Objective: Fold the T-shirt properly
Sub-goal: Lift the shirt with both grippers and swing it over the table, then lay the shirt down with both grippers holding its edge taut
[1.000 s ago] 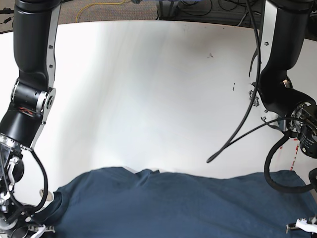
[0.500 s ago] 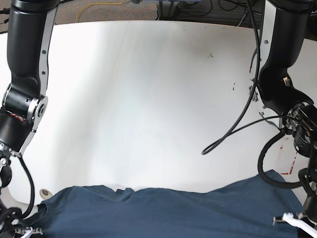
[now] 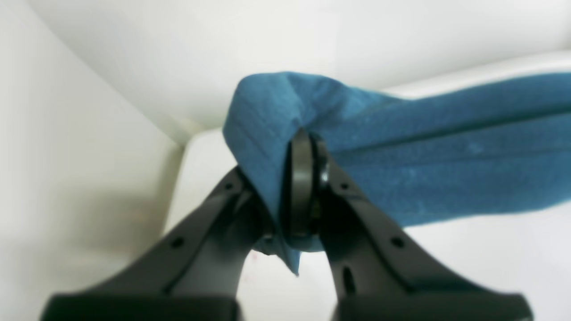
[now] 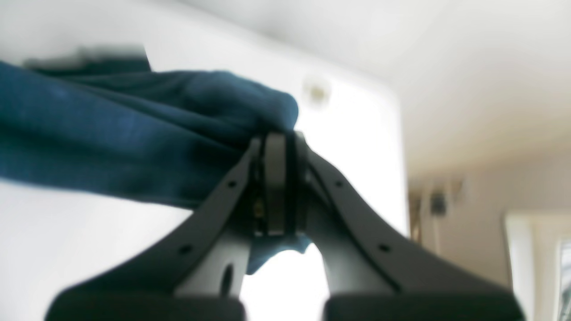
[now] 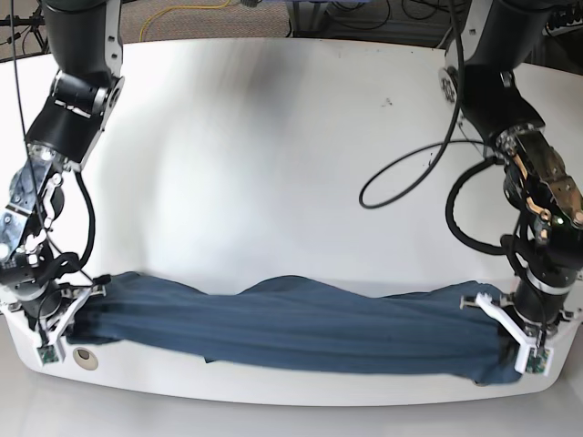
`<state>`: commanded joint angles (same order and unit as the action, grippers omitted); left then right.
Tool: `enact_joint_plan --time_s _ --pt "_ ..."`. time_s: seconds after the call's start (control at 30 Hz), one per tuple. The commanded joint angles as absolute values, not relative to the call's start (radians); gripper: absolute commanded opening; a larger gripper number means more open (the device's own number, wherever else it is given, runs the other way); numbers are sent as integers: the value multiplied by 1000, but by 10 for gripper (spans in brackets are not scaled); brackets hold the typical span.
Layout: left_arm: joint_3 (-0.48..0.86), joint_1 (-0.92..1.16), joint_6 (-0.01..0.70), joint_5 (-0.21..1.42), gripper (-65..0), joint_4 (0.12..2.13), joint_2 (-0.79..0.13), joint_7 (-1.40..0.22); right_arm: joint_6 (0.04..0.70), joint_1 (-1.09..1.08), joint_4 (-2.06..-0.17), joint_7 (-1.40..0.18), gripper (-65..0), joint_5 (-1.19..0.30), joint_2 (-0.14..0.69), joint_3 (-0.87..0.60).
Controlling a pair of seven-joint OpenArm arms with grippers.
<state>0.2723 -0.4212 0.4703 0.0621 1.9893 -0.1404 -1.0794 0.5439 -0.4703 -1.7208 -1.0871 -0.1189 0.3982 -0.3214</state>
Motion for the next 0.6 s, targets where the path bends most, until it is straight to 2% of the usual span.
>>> enact_joint_plan --time_s 0.13,0.3,0.37,0.6 --pt "323 -266 590 62 -650 1994 -136 -1079 544 -325 -1771 -1082 -650 -120 357 -354" --pt "401 -128 677 61 -650 1991 -134 -1079 544 -206 -1799 -1082 -650 -120 320 -374" --pt "418 -82 698 61 -650 1991 -127 -1079 544 -168 -1802 -1081 -650 -120 317 -374" --pt "469 45 698 58 -650 1989 -128 -1079 544 -48 -1802 -1064 -650 -120 303 -386"
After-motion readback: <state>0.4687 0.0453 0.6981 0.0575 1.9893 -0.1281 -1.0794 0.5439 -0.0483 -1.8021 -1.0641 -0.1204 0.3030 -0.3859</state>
